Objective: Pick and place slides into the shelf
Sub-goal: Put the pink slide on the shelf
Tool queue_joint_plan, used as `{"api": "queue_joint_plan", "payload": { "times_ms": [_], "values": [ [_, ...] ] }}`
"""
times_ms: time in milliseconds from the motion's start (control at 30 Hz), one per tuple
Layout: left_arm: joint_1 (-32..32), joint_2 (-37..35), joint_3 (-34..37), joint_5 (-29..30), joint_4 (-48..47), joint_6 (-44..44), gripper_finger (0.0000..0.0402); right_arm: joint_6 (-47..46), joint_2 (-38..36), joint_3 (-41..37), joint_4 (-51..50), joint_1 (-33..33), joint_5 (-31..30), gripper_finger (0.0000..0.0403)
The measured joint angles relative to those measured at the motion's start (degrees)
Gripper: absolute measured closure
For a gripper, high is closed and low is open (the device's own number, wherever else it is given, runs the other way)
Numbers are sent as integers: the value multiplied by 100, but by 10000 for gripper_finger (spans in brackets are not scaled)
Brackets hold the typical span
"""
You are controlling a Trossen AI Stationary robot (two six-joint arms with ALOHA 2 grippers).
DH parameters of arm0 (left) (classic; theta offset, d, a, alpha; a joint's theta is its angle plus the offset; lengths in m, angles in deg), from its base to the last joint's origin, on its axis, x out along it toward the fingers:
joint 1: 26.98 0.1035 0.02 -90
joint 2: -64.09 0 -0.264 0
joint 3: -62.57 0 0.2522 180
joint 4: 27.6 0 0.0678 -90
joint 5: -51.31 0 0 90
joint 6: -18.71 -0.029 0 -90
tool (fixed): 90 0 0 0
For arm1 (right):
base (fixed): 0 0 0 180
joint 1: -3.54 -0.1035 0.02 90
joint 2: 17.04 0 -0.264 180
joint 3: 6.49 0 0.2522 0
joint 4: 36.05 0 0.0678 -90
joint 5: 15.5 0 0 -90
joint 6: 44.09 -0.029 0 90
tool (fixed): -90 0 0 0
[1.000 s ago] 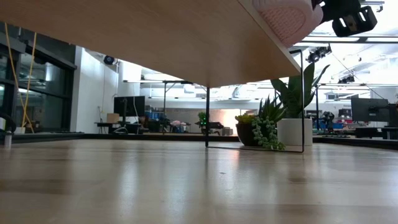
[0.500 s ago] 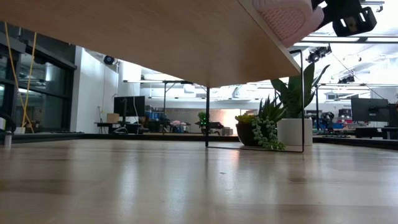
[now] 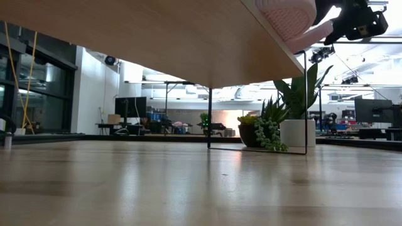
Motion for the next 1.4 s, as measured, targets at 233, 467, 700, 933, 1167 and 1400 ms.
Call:
{"api": "queue_joint_plan", "payload": {
  "times_ms": [233, 467, 700, 933, 1167, 1400],
  "values": [
    [0, 0, 0, 0, 0, 0, 291, 7, -258, 0, -12, 0, -287, 219],
    [0, 0, 0, 0, 0, 2, 291, -199, -863, 0, -561, -47, -846, 219],
    [7, 0, 0, 232, -412, 9, 291, 312, -1002, 4, -234, 215, -1683, 234],
    [657, 0, 0, 2, -1374, 838, 302, 1185, -598, 3, 280, 594, -1432, 279],
    [1795, 111, 0, -1469, -1448, 789, 271, 1607, -630, 4, 413, 845, -1467, 279],
    [2548, 470, -2, -2437, -1413, 636, 228, 1800, -643, 2, 445, 887, -1502, 279]
  ]
}}
